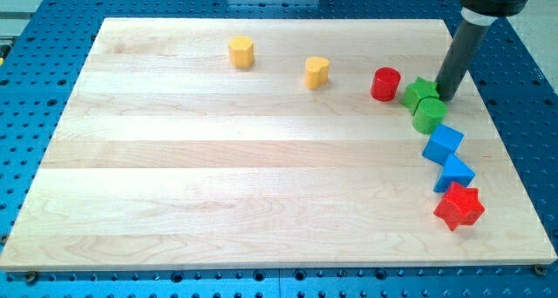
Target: Push the green circle downwards
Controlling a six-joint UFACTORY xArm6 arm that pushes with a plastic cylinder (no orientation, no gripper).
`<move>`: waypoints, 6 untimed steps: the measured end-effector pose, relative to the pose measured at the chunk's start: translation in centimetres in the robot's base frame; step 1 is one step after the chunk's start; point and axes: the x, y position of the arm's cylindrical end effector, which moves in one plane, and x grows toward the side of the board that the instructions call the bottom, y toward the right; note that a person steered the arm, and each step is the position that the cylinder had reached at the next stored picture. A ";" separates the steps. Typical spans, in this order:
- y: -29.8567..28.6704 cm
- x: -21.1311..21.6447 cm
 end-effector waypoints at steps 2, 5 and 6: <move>0.9 0.6; -2.9 5.4; -7.0 5.6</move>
